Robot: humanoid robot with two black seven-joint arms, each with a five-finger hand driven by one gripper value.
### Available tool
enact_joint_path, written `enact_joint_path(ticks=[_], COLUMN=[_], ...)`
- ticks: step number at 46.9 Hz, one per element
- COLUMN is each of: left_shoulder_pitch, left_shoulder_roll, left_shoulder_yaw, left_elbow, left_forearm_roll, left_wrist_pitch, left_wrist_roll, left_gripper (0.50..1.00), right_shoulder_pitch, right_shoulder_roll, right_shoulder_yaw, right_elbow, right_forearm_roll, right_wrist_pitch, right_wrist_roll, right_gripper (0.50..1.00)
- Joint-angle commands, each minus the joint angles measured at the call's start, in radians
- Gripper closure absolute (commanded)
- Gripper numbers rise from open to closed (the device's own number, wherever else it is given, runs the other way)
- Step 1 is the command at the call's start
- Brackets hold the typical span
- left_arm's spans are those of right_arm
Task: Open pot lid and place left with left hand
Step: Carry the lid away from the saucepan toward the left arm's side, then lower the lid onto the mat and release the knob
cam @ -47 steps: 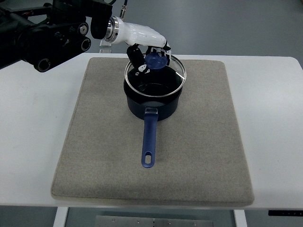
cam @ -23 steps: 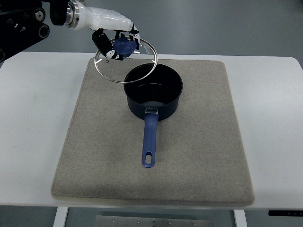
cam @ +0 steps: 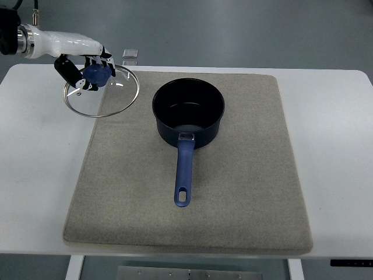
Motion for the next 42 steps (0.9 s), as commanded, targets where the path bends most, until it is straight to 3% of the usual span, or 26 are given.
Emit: enact_joint_path(ticks=[1,7,34,40,42], left_shoulder_pitch=[0.05,0.118,0.201,0.202,0.205], left_shoulder_roll=[0.002,-0.012,-0.117,-0.117,-0.117], left_shoulder_yaw=[-0.002,-0.002,-0.004,-0.004,-0.002], left_elbow=[0.001,0.006,0.059,0.059,0.059], left_forearm_roll=[0.001,0.006,0.004,-0.005,-0.005], left_wrist_pitch=[0.054,0.146,0.168,0.241,0.277], left_wrist_roll=[-0.004,-0.004,0.003,0.003,0.003], left_gripper=[1.0,1.0,1.0,1.0,0.903], right_shoulder_pitch=[0.0,0.0,0.0,0.0,0.0], right_shoulder_roll=[0.0,0.0,0.0,0.0,0.0], right_shoulder_yaw=[0.0,0.0,0.0,0.0,0.0], right_elbow=[0.0,0.0,0.0,0.0,0.0], right_forearm_roll=[0.0,0.0,0.0,0.0,0.0], right_wrist_pitch=[0.0,0.0,0.0,0.0,0.0], right_wrist_roll=[0.0,0.0,0.0,0.0,0.0], right_gripper=[0.585,0.585,0.585,0.585,0.585])
